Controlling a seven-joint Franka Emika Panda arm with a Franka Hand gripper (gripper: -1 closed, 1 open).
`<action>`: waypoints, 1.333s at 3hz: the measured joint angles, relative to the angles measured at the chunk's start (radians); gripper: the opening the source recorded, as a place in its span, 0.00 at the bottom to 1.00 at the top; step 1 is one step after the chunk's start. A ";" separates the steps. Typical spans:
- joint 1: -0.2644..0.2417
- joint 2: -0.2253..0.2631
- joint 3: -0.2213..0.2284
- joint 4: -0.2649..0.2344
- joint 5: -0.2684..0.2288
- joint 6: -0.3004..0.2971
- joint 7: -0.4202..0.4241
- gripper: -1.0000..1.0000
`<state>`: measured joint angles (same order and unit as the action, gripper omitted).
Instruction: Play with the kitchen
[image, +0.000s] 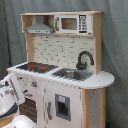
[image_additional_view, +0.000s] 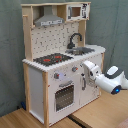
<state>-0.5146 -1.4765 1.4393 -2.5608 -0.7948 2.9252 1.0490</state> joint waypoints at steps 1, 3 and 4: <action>-0.071 0.000 -0.005 -0.002 0.000 0.077 0.012 1.00; -0.203 0.000 -0.010 0.013 0.003 0.233 0.044 1.00; -0.263 0.000 0.006 0.059 0.010 0.281 0.089 1.00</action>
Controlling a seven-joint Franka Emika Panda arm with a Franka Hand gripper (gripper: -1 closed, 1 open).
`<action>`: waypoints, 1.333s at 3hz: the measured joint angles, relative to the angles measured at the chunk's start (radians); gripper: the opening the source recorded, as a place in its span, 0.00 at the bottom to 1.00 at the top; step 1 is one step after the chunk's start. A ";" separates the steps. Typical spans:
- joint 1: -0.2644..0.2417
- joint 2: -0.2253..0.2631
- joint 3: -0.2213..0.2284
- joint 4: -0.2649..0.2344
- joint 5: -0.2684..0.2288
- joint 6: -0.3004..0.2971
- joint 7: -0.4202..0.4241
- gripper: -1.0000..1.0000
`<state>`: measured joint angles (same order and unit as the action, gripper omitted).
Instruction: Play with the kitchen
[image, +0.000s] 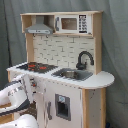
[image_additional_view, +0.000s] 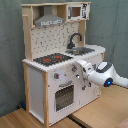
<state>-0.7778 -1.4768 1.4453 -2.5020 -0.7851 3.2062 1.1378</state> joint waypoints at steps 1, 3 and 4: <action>-0.034 0.000 -0.001 0.031 0.001 0.022 0.025 1.00; -0.039 -0.008 -0.006 0.041 -0.006 0.022 -0.091 0.00; -0.039 -0.008 -0.004 0.040 -0.006 0.021 -0.203 0.00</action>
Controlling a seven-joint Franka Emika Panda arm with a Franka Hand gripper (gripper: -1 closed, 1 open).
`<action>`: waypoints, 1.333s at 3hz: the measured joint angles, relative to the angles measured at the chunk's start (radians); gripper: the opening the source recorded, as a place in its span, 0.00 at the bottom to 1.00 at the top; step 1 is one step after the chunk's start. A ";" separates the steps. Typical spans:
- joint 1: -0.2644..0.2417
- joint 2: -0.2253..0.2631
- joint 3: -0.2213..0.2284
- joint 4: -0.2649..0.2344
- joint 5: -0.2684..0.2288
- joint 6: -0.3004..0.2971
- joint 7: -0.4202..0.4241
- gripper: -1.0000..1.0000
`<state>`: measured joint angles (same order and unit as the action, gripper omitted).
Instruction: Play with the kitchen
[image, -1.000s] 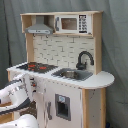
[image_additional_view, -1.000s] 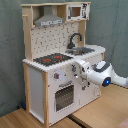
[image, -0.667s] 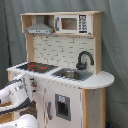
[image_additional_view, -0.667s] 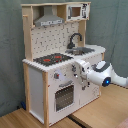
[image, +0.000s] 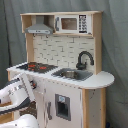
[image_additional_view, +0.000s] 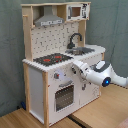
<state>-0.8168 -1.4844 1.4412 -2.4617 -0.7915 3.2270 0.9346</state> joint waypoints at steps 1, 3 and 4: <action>0.000 0.000 0.002 0.000 -0.002 -0.002 -0.134 0.00; 0.002 0.000 0.006 -0.002 -0.003 -0.010 -0.362 0.00; 0.004 0.000 0.009 -0.002 -0.003 -0.020 -0.473 0.00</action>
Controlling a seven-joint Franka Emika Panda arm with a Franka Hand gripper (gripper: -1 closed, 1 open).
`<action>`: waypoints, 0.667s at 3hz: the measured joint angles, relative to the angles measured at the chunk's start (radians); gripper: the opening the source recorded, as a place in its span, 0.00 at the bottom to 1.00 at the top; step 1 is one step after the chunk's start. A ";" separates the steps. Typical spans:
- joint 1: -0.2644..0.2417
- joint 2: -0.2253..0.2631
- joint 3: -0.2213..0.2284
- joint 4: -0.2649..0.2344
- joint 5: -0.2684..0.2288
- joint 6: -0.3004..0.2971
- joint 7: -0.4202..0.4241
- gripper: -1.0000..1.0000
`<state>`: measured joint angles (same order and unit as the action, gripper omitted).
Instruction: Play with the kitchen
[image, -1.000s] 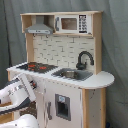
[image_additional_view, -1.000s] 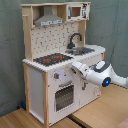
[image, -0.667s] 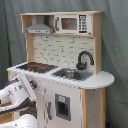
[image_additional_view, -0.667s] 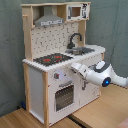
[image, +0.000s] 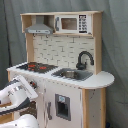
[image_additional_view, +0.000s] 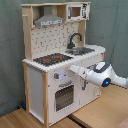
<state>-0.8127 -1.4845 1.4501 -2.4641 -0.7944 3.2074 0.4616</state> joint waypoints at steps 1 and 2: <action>0.002 0.000 0.003 0.000 0.000 -0.010 -0.105 0.00; 0.004 0.000 0.006 -0.001 0.000 -0.019 -0.234 0.00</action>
<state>-0.8088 -1.4845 1.4561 -2.4648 -0.7946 3.1884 0.2281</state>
